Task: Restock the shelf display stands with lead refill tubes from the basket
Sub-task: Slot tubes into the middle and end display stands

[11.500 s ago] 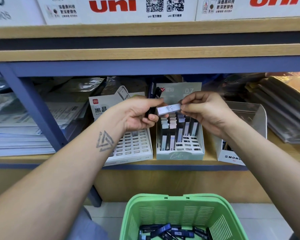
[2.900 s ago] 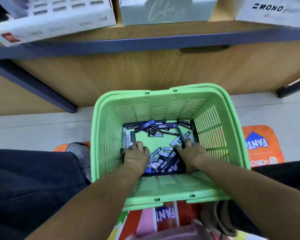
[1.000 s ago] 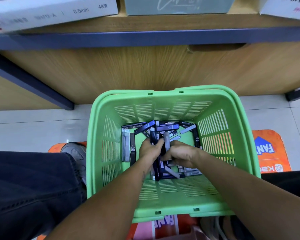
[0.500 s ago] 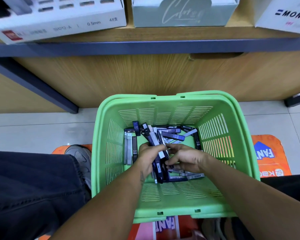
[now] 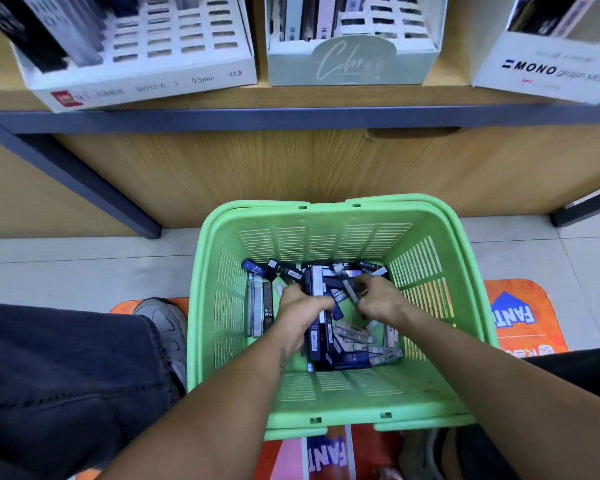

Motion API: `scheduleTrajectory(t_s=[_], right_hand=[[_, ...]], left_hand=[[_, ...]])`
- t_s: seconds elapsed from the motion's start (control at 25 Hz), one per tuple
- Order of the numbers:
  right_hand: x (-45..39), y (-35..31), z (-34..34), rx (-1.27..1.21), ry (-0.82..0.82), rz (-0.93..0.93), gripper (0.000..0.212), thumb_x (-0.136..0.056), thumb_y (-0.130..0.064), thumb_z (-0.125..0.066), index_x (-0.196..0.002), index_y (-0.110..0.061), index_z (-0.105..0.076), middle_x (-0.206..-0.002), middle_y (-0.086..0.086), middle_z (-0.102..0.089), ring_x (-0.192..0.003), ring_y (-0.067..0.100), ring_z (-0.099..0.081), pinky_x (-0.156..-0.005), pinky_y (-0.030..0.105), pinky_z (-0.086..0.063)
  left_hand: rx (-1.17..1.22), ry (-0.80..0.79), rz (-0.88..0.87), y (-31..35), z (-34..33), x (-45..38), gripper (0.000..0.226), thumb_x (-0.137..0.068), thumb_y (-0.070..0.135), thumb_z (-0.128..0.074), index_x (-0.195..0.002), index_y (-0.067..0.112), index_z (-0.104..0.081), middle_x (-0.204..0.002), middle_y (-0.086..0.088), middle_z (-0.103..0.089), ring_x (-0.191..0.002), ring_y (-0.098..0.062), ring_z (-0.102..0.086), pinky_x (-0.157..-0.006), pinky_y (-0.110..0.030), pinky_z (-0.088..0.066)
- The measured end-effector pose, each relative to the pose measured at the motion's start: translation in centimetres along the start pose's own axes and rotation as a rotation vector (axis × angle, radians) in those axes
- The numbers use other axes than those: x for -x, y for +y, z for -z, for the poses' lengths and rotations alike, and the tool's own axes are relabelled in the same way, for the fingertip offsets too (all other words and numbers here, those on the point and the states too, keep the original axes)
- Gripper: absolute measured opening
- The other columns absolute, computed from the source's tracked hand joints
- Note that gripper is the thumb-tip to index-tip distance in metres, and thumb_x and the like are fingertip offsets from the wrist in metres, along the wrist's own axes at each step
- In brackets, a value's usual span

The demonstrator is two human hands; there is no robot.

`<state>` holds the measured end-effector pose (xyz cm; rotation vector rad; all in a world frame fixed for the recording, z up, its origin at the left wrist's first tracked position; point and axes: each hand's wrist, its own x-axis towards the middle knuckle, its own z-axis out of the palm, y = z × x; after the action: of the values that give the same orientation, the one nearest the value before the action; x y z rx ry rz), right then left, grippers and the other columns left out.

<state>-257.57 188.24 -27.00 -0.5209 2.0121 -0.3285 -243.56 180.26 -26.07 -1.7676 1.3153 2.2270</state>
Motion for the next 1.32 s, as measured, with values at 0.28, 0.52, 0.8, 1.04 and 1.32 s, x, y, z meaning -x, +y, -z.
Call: scheduleTrajectory(t_s=[0.28,0.52,0.8,1.04,1.32], right_hand=[[3.8,-0.5,0.0,-0.347,-0.550,-0.175,0.076,-0.079,0.019,-0.066,-0.141,-0.018,-0.041,-0.135,0.030,-0.057,-0.124,0.039,-0.060,-0.098,0.049,-0.056],[4.2,-0.9,-0.7,-0.615,-0.438,-0.170,0.056,-0.082,0.031,-0.049,-0.119,-0.012,-0.052,-0.100,0.022,-0.070,-0.103,0.033,-0.070,-0.098,0.046,-0.056],[3.5,-0.8,-2.3,-0.796,-0.616,-0.336,0.055,-0.088,0.025,-0.039,-0.141,0.014,-0.033,-0.111,0.037,-0.055,-0.110,0.052,-0.065,-0.095,0.054,-0.055],[2.7,-1.6,-2.7,-1.009,-0.518,-0.198,0.059,-0.083,0.030,-0.030,-0.133,0.003,-0.045,-0.099,0.034,-0.067,-0.096,0.042,-0.071,-0.101,0.051,-0.053],[2.5,-1.7,-0.7,-0.436,-0.461,-0.125,0.054,-0.081,0.028,-0.035,-0.126,0.007,-0.056,-0.111,0.026,-0.071,-0.098,0.035,-0.074,-0.092,0.050,-0.059]], left_hand=[[0.348,0.039,-0.018,-0.2,-0.4,-0.7,0.090,-0.040,0.006,-0.081,-0.126,0.015,-0.054,-0.100,-0.020,-0.074,-0.099,-0.038,-0.070,-0.083,-0.062,-0.056],[0.317,0.027,-0.064,1.4,-0.7,0.8,0.068,-0.056,-0.006,-0.079,-0.118,0.017,-0.061,-0.097,-0.012,-0.076,-0.095,-0.034,-0.073,-0.086,-0.061,-0.056],[0.254,0.107,-0.150,1.2,-0.7,-0.2,0.056,-0.059,-0.006,-0.080,-0.105,0.022,-0.066,-0.095,-0.008,-0.076,-0.093,-0.030,-0.073,-0.087,-0.050,-0.059],[0.167,0.061,-0.189,0.5,-0.8,-0.1,0.048,-0.062,-0.005,-0.079,-0.103,0.014,-0.064,-0.093,-0.009,-0.073,-0.093,-0.024,-0.072,-0.090,-0.039,-0.056],[0.090,-0.015,-0.128,0.1,0.2,-0.3,0.044,-0.064,-0.005,-0.075,-0.103,0.010,-0.063,-0.086,-0.004,-0.068,-0.092,-0.024,-0.066,-0.089,-0.042,-0.052]])
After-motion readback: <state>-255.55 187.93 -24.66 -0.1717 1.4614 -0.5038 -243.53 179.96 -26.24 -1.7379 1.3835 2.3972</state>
